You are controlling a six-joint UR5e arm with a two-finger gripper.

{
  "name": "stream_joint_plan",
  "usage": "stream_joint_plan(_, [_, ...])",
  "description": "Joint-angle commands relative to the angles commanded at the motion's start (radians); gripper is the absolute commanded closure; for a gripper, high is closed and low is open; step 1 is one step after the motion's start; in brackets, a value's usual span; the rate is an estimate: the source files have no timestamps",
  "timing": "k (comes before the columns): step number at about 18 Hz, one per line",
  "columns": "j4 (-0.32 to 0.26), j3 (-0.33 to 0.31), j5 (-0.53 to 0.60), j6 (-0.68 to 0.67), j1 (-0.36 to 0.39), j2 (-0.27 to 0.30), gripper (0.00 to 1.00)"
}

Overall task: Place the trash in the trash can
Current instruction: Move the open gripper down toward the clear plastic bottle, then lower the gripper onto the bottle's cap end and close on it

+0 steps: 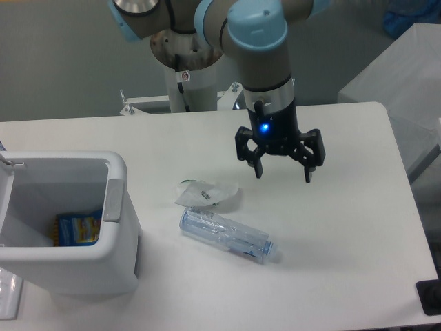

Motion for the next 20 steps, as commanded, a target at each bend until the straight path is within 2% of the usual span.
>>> stream_joint_plan(2, [0.005,-0.046,-0.003,-0.020,0.000,0.002,0.00])
stream_joint_plan(4, [0.002,-0.052,-0.003,-0.042,-0.008,-0.002,0.00])
stream_joint_plan(8, [-0.005,-0.054,-0.003,-0.308,-0.008,-0.014,0.00])
stream_joint_plan(10, [0.005,-0.045,-0.002,-0.444,-0.008,-0.040,0.00])
stream_joint_plan(15, [0.014,0.044,-0.005,-0.771,0.002,-0.106,0.00])
stream_joint_plan(18, [0.028,0.119,-0.005,-0.936,0.015,-0.217,0.00])
stream_joint_plan(20, [0.052,0.146,0.000,-1.026,0.015,-0.276,0.00])
